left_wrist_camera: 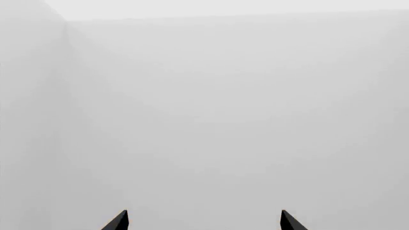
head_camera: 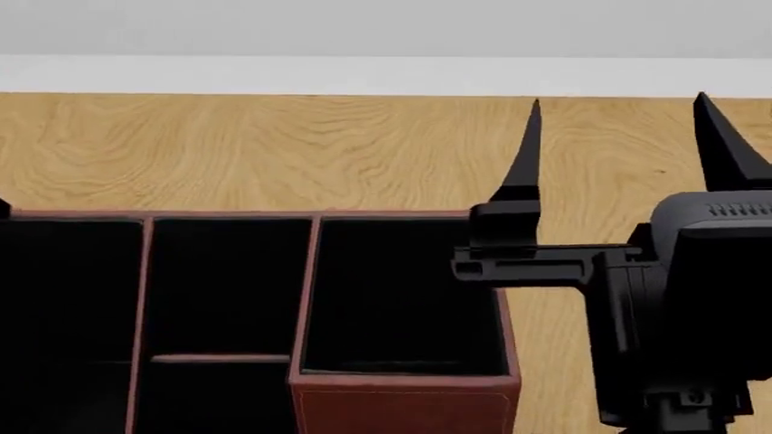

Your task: Pick up the book and place it in the right compartment of the caddy.

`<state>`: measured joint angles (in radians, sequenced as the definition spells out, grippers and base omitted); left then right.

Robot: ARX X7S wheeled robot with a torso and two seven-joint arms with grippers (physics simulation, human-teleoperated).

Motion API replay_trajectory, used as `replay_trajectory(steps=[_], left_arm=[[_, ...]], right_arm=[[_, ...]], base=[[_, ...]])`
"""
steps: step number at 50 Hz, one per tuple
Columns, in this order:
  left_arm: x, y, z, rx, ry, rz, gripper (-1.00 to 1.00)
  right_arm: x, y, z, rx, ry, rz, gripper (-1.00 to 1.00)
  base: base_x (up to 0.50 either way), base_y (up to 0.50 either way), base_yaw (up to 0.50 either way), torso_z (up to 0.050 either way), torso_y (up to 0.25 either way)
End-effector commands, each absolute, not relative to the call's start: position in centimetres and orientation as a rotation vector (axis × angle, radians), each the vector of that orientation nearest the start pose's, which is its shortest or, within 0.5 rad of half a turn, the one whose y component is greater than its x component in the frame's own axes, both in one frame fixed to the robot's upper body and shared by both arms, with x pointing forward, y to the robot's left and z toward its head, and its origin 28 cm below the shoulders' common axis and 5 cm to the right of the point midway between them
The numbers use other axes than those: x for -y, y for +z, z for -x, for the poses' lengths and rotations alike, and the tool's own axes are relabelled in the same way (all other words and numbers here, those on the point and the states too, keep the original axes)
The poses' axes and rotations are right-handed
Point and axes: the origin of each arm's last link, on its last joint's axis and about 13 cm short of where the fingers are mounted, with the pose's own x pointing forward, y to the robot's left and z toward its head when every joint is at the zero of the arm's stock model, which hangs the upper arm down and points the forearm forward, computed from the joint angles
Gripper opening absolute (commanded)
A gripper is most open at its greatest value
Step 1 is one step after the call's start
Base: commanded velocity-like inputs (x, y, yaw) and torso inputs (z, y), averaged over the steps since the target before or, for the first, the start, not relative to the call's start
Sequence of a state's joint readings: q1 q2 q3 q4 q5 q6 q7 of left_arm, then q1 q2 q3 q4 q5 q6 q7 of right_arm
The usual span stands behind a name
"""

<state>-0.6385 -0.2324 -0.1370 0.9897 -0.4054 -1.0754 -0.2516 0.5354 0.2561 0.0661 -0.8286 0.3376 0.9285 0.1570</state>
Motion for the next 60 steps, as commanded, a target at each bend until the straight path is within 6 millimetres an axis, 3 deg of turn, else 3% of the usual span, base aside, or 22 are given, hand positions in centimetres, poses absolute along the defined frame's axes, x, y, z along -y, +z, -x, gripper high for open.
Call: replay_trajectory(steps=[1,9,18,30,46,60], left_arm=[[-23.3,26.2,-20.4,0.560,0.061,-0.007,1.00],[-23.4,26.5,-20.5,0.573,0.060,-0.003,1.00],[-23.5,26.8,-20.3,0.586,0.070,-0.009,1.00],[-23.6,27.0,-20.2,0.598,0.079,-0.016,1.00],[-23.6,27.0,-19.9,0.602,0.081,-0.014,1.00],[-23.7,26.8,-20.0,0.599,0.082,-0.007,1.00]], right_arm=[[13.5,25.6,-21.6,0.404,0.229,-0.001,1.00],[14.0,27.4,-20.3,0.374,0.458,0.078,1.00],[13.9,27.8,-19.6,0.261,0.693,0.199,1.00],[12.1,28.1,-20.1,0.095,0.951,0.385,1.00],[11.8,28.0,-21.3,-0.035,1.076,0.527,1.00],[11.1,26.0,-23.1,-0.132,1.091,0.542,1.00]], base=[[0.00,0.00,0.00,0.000,0.000],[0.00,0.00,0.00,0.000,0.000],[0.00,0.00,0.00,0.000,0.000],[0.00,0.00,0.00,0.000,0.000],[0.00,0.00,0.00,0.000,0.000],[0.00,0.00,0.00,0.000,0.000]])
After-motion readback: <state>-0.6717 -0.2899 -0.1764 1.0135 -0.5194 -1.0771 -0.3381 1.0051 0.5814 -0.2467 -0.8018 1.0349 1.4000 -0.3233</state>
